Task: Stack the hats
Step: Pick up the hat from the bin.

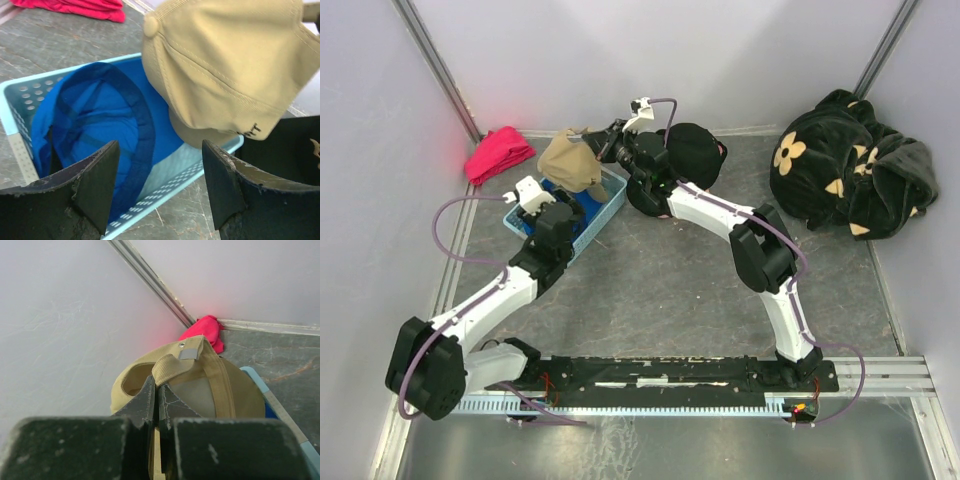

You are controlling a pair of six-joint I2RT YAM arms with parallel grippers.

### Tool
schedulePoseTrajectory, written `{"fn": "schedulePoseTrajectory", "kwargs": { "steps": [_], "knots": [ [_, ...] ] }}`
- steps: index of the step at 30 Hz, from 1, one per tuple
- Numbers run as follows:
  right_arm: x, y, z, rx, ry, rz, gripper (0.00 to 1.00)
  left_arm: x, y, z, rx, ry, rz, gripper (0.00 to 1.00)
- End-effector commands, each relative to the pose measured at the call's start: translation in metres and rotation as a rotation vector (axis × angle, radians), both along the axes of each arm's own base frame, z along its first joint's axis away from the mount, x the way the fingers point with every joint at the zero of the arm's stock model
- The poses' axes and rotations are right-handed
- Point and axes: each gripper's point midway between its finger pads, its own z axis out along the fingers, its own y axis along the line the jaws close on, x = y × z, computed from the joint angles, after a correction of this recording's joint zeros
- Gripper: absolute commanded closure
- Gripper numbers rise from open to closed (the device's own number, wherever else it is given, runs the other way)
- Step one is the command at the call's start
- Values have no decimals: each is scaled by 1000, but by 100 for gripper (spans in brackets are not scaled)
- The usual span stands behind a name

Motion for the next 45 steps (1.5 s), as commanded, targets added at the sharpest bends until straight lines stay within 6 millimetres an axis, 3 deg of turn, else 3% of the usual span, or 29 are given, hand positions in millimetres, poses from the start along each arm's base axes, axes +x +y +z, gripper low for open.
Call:
{"fn": "schedulePoseTrajectory", "kwargs": {
  "steps": [1,12,20,25,30,36,45],
  "knots": [
    [-2,-20,72,52,-117,-61,99,1,-7,2,12,-47,29,27],
    [-2,-27,99,21,-158,-92,99,-1,-39,-30,101,1,7,25],
    [-14,-23,111,5,-170,-57,99,13,-54,-40,103,7,6,22],
    [-27,-14,118,-26,-190,-39,99,26,-64,-35,79,-10,24,19],
    [-38,-3,121,-67,-213,-43,99,31,-66,-25,76,-33,69,18],
    [-51,8,134,-105,-251,-53,99,32,-65,-36,93,-2,135,16],
    [-63,1,151,-96,-264,-56,99,30,-48,-46,177,63,289,14]
  ]
}}
